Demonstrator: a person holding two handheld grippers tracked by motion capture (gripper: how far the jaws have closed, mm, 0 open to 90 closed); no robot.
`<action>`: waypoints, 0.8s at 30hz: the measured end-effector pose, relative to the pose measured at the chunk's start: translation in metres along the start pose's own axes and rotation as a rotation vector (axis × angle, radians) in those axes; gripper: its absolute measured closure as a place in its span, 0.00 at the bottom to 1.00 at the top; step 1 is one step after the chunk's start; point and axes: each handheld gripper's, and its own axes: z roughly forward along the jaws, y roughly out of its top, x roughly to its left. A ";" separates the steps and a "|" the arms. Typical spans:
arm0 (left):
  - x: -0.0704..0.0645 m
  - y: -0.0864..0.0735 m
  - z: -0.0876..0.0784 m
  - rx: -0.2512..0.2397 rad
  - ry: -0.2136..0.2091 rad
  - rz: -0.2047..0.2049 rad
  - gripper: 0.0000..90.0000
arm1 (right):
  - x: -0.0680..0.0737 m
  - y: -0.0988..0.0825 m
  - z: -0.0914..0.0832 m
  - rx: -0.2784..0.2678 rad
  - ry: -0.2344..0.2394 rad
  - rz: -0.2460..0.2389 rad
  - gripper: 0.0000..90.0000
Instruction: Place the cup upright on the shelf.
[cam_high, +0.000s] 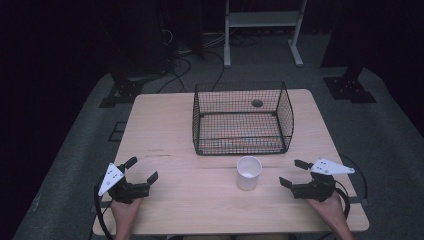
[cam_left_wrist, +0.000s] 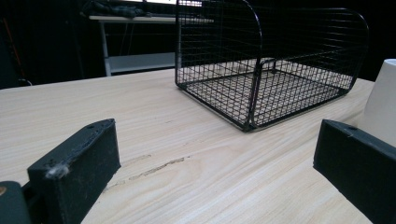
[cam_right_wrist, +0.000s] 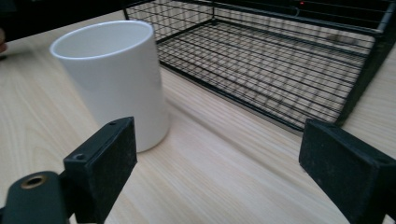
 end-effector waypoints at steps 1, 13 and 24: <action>0.000 0.000 0.000 0.000 0.000 0.000 0.00 | 0.002 0.001 0.002 0.004 0.008 -0.008 0.11; 0.000 0.000 0.000 -0.002 0.000 0.004 0.00 | 0.026 0.011 0.023 0.052 0.128 -0.083 0.09; 0.000 0.000 0.000 -0.002 -0.003 0.006 0.00 | 0.038 0.022 0.043 0.069 0.161 -0.129 0.09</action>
